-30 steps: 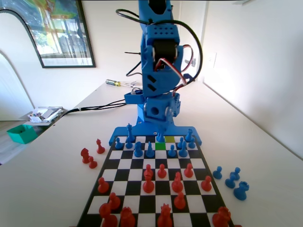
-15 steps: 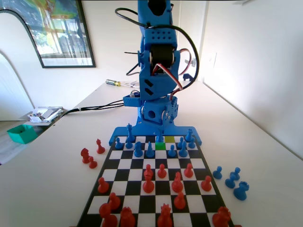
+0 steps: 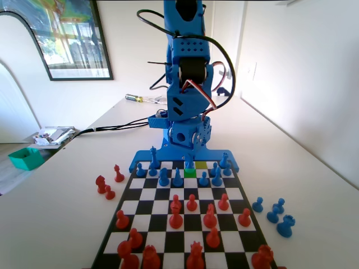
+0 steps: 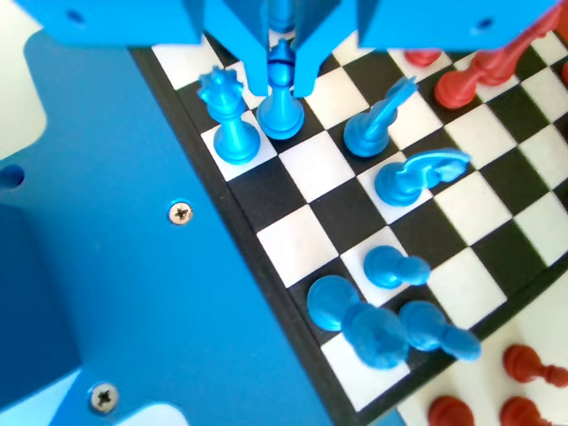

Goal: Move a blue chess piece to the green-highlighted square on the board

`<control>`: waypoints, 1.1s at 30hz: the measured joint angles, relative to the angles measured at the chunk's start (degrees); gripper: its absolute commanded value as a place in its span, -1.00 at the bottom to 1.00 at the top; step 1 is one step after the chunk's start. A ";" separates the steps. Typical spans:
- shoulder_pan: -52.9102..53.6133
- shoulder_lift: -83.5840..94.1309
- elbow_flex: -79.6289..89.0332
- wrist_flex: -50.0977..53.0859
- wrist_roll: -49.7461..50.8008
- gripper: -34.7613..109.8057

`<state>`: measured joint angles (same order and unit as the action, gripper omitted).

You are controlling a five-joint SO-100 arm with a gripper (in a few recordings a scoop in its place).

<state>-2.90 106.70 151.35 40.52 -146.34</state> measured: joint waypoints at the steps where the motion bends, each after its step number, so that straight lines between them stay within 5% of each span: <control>1: 0.09 0.00 0.00 -0.09 0.00 -0.39; 18: 1.05 0.00 -2.99 1.58 0.26 -0.38; 33: 1.85 7.29 -30.06 40.87 4.13 -0.51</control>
<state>-1.05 113.99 121.29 81.39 -142.21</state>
